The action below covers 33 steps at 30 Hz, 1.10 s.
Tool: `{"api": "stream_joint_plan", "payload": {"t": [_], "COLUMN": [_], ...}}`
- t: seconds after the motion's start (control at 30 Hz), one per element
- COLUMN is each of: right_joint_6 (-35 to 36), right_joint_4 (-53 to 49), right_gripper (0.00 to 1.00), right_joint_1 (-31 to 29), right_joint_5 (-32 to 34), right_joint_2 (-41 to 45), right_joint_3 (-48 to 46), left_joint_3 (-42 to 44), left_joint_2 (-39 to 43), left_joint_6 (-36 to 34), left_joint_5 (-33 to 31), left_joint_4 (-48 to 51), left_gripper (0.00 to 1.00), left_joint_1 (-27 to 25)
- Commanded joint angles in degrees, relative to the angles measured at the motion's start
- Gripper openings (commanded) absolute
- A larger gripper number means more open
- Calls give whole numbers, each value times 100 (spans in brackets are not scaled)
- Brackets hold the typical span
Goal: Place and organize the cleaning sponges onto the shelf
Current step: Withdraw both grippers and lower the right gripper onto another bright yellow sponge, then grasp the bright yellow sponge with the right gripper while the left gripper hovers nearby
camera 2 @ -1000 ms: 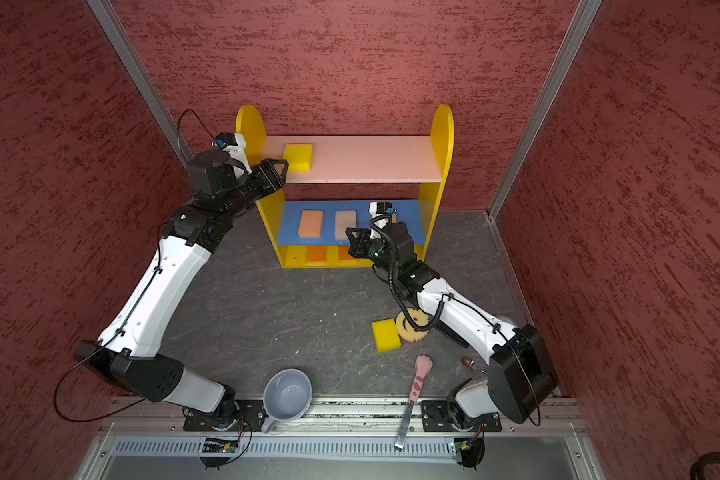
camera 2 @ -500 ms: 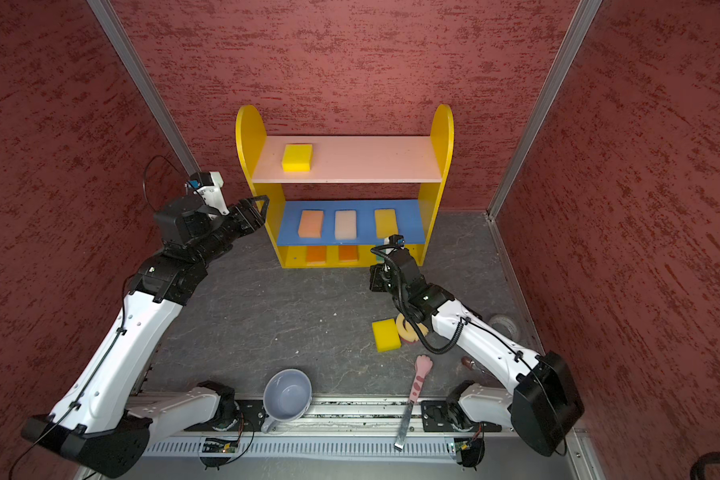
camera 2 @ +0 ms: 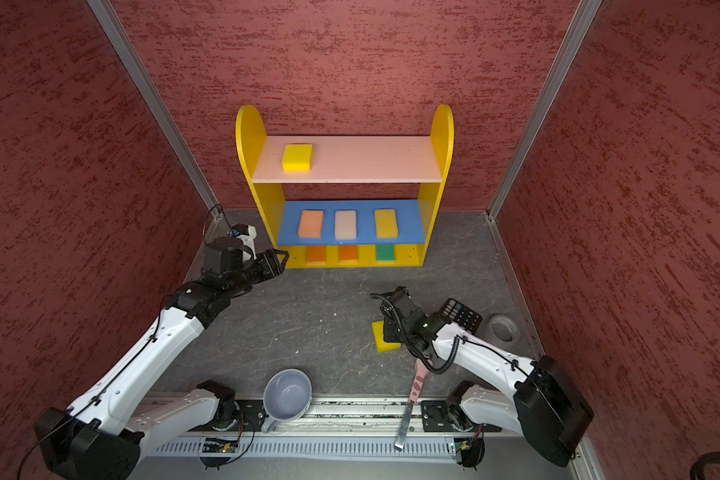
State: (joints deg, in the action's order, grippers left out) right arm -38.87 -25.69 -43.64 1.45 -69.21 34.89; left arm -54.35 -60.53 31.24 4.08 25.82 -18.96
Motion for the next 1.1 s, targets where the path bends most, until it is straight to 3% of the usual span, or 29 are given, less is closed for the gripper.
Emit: {"api": "stream_joint_plan", "payload": {"t": [0.0,0.17,0.33,0.53,0.67,0.8,0.9,1.07], "right_joint_6": [-422,-494,-148,454,644,717,750,422], "right_joint_4": [486,1380,1779,1301,1110,913,852,1165], "right_gripper": [8,8,8,9,14,31,38,44], "right_joint_1": [-331,-616,-719,-703,-589,-369,-326,-323], "right_joint_5": [-190,-687,-895,-670,-317,-159,-5,-498], "right_joint_2": [-554,-1896,-3004,-3229,-2817,-2478,-2348,-2459], "right_joint_3": [125,703,2276,3433,3261,2931,2678,2317], "left_joint_3": [13,12,88,158,240,196,184,223], "left_joint_2": [-18,-84,-232,-338,-408,-588,-749,-1110], "left_joint_6": [199,198,309,354,368,375,401,380], "left_joint_5": [84,130,257,314,274,450,466,746], "left_joint_4": [-199,-188,-232,-264,-275,-353,-400,-352], "left_gripper": [64,64,65,65,65,65,65,65], "left_joint_1": [-28,-28,-39,-78,-40,-39,-37,-116]}}
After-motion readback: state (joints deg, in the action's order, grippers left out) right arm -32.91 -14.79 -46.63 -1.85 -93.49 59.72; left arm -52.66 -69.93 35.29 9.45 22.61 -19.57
